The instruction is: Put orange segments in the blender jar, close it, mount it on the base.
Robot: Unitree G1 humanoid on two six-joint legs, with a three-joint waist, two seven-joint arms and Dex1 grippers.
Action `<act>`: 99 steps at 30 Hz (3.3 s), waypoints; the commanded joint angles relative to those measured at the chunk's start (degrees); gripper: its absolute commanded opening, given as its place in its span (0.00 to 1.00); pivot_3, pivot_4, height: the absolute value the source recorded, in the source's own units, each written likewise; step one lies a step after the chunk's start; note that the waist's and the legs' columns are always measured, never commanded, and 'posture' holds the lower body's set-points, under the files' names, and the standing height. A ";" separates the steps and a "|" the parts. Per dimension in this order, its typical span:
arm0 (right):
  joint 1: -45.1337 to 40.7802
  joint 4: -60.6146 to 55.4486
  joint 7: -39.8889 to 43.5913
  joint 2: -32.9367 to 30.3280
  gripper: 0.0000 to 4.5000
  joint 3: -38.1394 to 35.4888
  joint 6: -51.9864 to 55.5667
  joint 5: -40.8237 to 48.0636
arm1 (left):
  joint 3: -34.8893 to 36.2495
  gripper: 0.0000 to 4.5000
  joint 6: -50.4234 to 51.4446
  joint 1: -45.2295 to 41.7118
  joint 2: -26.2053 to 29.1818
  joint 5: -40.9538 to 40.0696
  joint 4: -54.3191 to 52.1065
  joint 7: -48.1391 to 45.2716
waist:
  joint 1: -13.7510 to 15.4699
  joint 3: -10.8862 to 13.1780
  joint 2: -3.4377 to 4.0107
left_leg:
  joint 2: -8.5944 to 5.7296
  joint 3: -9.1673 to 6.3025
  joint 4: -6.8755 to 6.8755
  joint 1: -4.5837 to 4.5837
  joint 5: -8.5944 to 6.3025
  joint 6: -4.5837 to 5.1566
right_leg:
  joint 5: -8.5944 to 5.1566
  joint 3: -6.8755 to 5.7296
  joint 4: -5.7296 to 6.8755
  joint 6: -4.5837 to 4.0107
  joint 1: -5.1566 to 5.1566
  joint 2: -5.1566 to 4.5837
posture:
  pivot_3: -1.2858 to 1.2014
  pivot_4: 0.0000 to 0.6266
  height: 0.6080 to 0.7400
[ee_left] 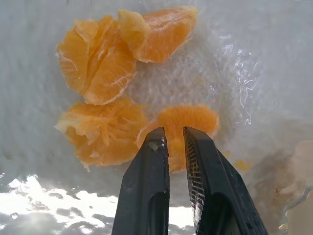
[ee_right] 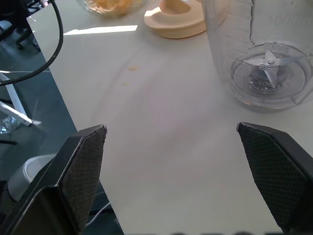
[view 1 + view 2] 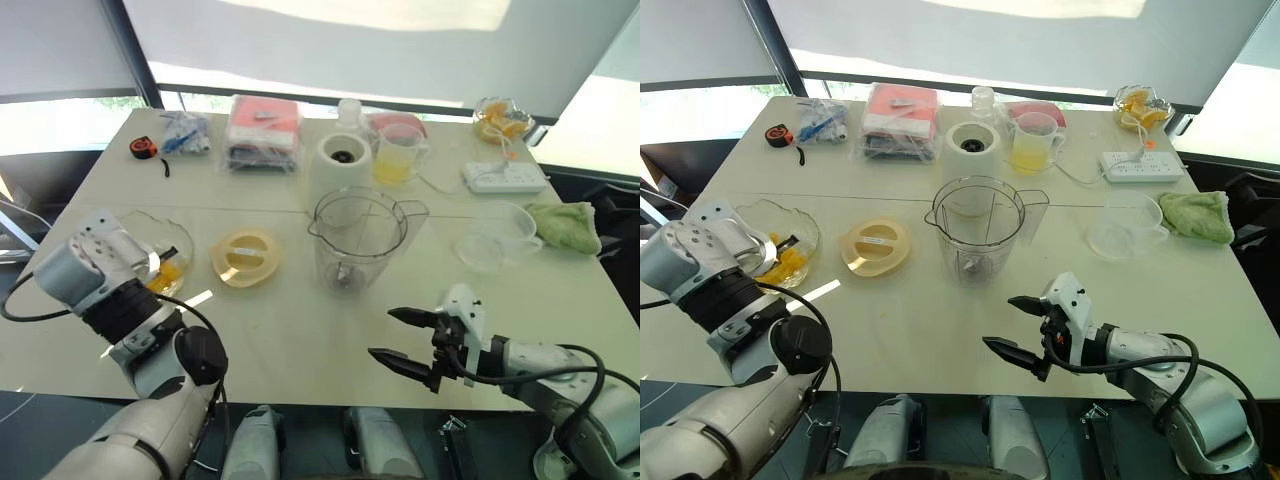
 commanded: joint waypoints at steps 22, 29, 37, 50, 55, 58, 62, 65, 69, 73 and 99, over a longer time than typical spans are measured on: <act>0.06 -0.50 -0.22 1.00 1.00 0.23 -2.36 -1.96 | -7.53 0.87 -5.17 1.01 6.29 -0.03 17.08 -9.24 | 0.04 0.00 0.00 | 0.00 0.01 0.00 0.01 0.00 0.00 | 0.00 0.00 0.02 0.00 0.00 -0.01 | 0.52 0.24 1.00; 0.29 -0.90 -1.29 1.58 1.00 0.15 -2.66 -2.32 | -5.71 0.68 -6.08 1.14 5.75 0.20 19.20 -8.25 | 0.08 -0.01 0.01 | 0.00 0.01 0.00 0.02 0.00 0.00 | 0.01 0.00 0.03 0.01 0.00 -0.02 | 0.52 0.24 1.00; -0.48 -0.12 -1.45 1.98 1.00 0.73 -2.87 -2.95 | -5.39 0.36 -5.27 1.00 5.84 0.29 17.52 -7.76 | 0.02 -0.01 0.01 | 0.00 0.01 0.00 0.02 0.00 0.00 | 0.03 0.00 0.04 0.04 0.00 -0.02 | 0.52 0.24 1.00; -1.75 3.85 0.21 1.54 1.00 -1.88 -2.91 -2.00 | -8.27 0.36 0.50 -2.06 8.46 1.58 1.08 -8.94 | 0.03 -0.01 0.00 | 0.01 -0.01 0.00 0.01 0.00 0.00 | 0.04 0.00 0.04 0.07 0.00 -0.02 | 0.52 0.24 1.00; -2.14 6.65 -1.01 3.61 1.00 -5.55 -2.43 -0.02 | -18.28 0.36 0.50 -6.60 16.94 -6.13 3.05 -18.43 | 0.06 0.03 -0.05 | 0.02 -0.03 0.00 0.00 0.03 -0.04 | 0.05 -0.04 0.05 0.05 -0.01 0.01 | 0.52 0.24 1.00; -2.04 8.55 -2.66 5.29 1.00 -9.34 -2.66 1.01 | -30.16 0.36 -4.46 -9.97 23.15 -14.12 3.51 -32.34 | 0.21 0.03 -0.05 | 0.00 -0.02 0.00 -0.01 0.03 -0.05 | 0.04 -0.04 0.04 0.05 0.00 -0.04 | 0.52 0.24 1.00; 1.11 7.84 -6.63 9.13 1.00 -17.27 -3.83 3.41 | -44.90 0.36 -16.35 -18.13 25.99 -24.09 7.55 -57.59 | 0.89 0.02 -0.03 | -0.02 -0.02 0.00 -0.10 0.06 -0.12 | 0.01 -0.08 -0.05 0.00 0.00 -0.13 | 0.52 0.24 1.00; 4.76 4.74 -8.26 10.95 1.00 -19.23 -4.60 3.60 | -53.45 0.36 -26.45 -23.58 25.42 -24.34 14.89 -70.33 | 0.71 -0.03 0.06 | -0.12 0.08 -0.01 -0.09 0.06 -0.11 | -0.09 -0.04 -0.10 -0.17 0.00 -0.19 | 0.52 0.24 1.00; 8.25 1.98 -10.81 14.02 1.00 -21.03 -6.62 4.05 | -61.29 0.36 -37.25 -28.47 21.16 -23.45 23.52 -82.89 | -0.61 0.00 0.25 | -0.07 0.10 -0.03 0.00 0.06 -0.07 | -0.10 0.08 -0.03 -0.17 -0.01 0.02 | 0.52 0.24 1.00; 10.23 -1.44 -14.09 17.72 1.00 -22.89 -8.18 6.27 | -67.87 0.36 -40.61 -29.41 17.80 -22.17 27.52 -91.48 | -1.16 0.01 0.34 | -0.04 0.02 -0.02 0.01 0.07 -0.05 | -0.11 0.08 0.06 -0.20 -0.03 0.12 | 0.52 0.24 1.00; 6.21 -2.24 -18.81 14.98 1.00 -20.54 -9.14 9.22 | -69.21 0.99 -41.43 -27.10 16.83 -14.86 28.37 -93.55 | -1.46 0.05 0.41 | -0.04 0.05 -0.02 -0.10 0.06 -0.03 | -0.13 0.16 0.01 -0.18 -0.11 0.08 | 0.52 0.24 1.00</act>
